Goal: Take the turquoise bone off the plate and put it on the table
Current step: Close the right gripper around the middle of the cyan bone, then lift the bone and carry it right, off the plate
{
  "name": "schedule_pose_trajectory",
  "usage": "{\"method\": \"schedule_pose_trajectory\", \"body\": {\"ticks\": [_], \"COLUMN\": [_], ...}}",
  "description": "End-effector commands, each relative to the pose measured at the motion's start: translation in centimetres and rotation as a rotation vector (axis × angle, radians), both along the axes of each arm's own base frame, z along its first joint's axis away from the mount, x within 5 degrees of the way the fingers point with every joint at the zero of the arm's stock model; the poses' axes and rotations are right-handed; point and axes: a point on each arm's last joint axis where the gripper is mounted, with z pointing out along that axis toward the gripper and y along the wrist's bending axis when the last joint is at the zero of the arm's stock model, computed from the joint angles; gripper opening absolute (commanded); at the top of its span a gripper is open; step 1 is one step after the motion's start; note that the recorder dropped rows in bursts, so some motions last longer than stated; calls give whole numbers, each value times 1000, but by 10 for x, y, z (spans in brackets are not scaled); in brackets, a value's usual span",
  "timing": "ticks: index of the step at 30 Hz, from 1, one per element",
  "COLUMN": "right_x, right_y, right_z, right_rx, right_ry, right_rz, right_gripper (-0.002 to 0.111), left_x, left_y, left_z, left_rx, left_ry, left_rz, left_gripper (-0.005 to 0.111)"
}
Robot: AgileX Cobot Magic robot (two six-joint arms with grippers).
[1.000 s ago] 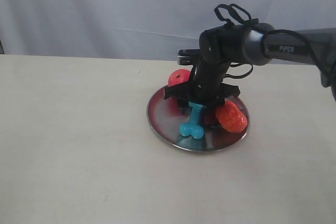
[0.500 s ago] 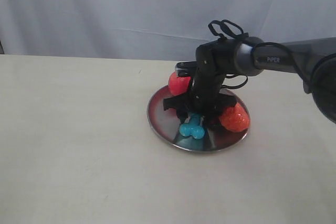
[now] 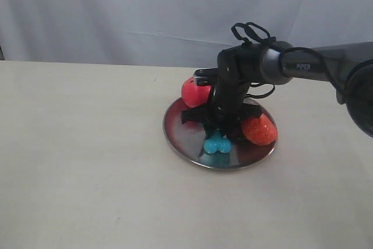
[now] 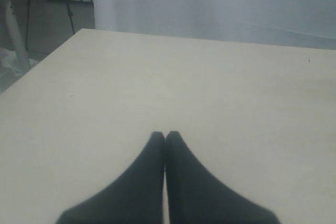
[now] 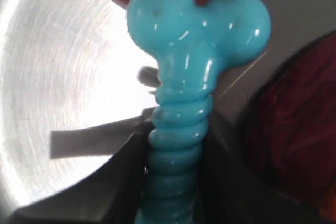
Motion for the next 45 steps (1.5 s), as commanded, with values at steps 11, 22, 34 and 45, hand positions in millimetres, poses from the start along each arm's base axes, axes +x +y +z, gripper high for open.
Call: {"method": "schedule_pose_trajectory", "body": {"ticks": [11, 22, 34, 45], "right_x": [-13, -60, -117, -138], "right_y": [-2, -13, -65, -144], "right_z": [96, 195, 254, 214], "right_rx": [-12, -127, -232, -181], "right_ry": [-158, -234, -187, -128], "right_rz": [49, 82, 3, -155], "right_gripper": [0, 0, 0, 0], "left_x": [0, 0, 0, 0], "left_y": [0, 0, 0, 0], "left_z": [-1, -1, -1, -1], "left_rx": [-2, -2, -2, 0], "left_ry": [1, 1, 1, 1], "left_rz": [-6, -6, -6, -7], "left_gripper": [0, 0, 0, 0]}}
